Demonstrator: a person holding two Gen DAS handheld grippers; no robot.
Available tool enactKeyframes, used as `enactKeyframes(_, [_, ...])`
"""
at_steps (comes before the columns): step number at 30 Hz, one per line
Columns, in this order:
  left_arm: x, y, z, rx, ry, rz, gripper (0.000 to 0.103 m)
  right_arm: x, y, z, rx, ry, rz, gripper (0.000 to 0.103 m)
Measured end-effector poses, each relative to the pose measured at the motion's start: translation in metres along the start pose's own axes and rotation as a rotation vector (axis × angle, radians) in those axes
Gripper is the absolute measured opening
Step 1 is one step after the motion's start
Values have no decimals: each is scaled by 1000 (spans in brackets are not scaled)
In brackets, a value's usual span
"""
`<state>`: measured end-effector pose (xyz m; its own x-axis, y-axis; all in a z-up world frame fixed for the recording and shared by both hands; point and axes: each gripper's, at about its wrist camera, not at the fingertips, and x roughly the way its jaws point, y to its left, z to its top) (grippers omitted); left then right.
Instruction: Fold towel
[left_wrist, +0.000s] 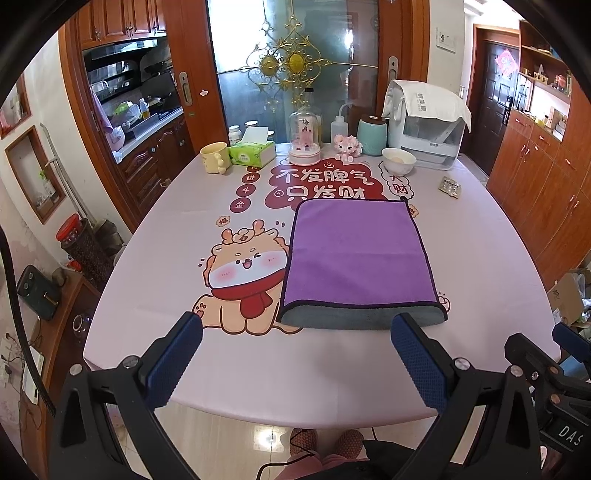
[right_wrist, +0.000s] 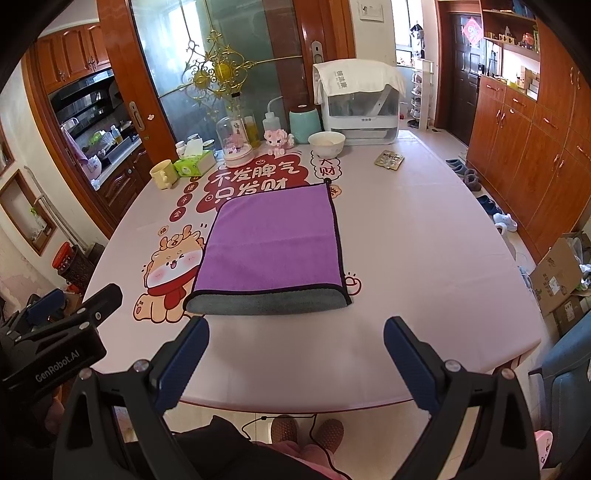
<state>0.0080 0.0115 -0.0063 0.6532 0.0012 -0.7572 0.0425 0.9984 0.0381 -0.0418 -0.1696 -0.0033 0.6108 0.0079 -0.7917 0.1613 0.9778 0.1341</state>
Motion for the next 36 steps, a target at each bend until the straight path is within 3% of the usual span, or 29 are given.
enactKeyframes(23, [21, 4, 7, 0, 71, -24, 102, 4, 1, 5, 15, 42, -60, 96])
enactKeyframes(36, [38, 9, 11, 102, 104, -71, 102, 14, 14, 6, -12, 17, -59, 92])
